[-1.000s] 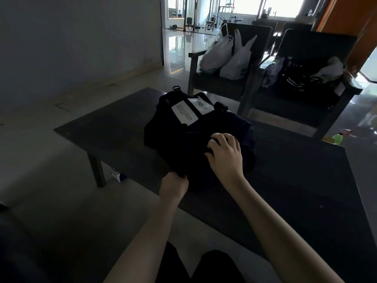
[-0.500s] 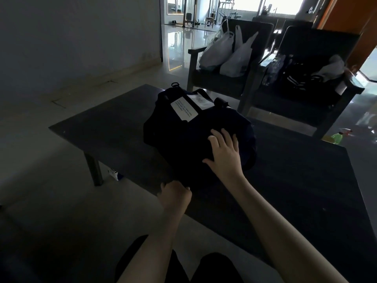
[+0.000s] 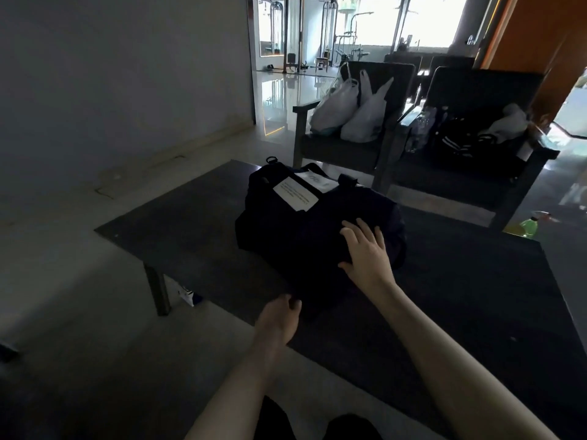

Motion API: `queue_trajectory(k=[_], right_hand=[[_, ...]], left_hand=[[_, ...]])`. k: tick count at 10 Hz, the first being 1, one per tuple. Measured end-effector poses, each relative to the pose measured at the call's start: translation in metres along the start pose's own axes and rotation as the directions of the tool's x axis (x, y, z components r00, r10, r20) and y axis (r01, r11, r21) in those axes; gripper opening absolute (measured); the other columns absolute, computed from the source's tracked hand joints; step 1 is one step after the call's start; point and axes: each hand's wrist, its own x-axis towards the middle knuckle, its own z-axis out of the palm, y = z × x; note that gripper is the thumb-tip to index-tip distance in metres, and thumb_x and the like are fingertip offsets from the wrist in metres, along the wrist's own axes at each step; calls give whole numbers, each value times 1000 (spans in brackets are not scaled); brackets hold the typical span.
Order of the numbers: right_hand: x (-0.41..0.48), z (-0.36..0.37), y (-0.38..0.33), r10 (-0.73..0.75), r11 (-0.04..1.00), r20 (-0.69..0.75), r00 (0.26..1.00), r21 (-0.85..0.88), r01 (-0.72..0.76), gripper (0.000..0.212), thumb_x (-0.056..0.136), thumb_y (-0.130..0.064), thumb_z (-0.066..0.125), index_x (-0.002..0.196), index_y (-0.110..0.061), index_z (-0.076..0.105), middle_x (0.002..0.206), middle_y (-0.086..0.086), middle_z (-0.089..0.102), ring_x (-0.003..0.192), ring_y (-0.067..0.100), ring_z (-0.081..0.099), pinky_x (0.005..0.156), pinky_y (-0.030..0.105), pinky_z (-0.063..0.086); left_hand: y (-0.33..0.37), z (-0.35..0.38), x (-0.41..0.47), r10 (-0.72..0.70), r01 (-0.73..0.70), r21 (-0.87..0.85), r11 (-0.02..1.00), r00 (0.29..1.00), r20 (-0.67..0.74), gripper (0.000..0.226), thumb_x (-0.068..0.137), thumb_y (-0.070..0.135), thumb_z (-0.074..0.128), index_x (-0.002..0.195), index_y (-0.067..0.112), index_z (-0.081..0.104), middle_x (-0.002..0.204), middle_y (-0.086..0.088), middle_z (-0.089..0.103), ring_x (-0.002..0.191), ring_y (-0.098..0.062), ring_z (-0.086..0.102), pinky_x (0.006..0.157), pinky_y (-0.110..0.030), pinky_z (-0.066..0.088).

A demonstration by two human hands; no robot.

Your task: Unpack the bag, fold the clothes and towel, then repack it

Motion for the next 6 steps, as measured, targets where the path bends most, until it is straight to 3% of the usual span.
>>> queue_trajectory(k=[1,2,3,4,6], right_hand=[[-1,-13,-2,-33,996,58,998,89,28,57,82,-22,68,133,-19,45,149,-2,37,145,22,15,119,44,5],[-3,-30,-9,-8,973,50,999,229,-3,53,85,-27,64,134,-24,43,142,-2,47,142,20,25,119,41,10],[-3,-41,-17,-5,970,24,1000,243,-1,52,89,-29,60,137,-25,40,135,-1,54,135,15,36,119,39,13],[0,-42,-24,-20,983,46,999,185,11,45,94,-34,53,136,-23,45,134,-3,55,133,13,40,117,39,13],[29,-33,-34,-10,983,-92,996,180,27,31,96,-32,49,122,-18,61,113,-1,68,113,17,59,112,33,25]], left_hand=[[13,-25,-9,70,-69,-95,993,997,9,48,102,40,35,139,12,46,139,-7,50,126,-23,48,104,-30,37],[28,-49,-23,131,-136,-229,964,991,-37,44,102,37,36,134,11,50,123,0,56,107,-13,54,93,-24,37],[40,-69,-29,194,-219,-325,920,975,-106,43,102,37,35,134,13,50,107,6,54,91,-3,50,84,-22,33],[49,-87,-28,211,-251,-365,896,966,-147,45,103,38,33,140,16,44,133,-1,52,123,-16,47,90,-21,31],[55,-110,1,211,-291,-411,864,950,-228,47,102,41,33,141,17,44,142,-2,48,132,-17,42,99,-22,31]])
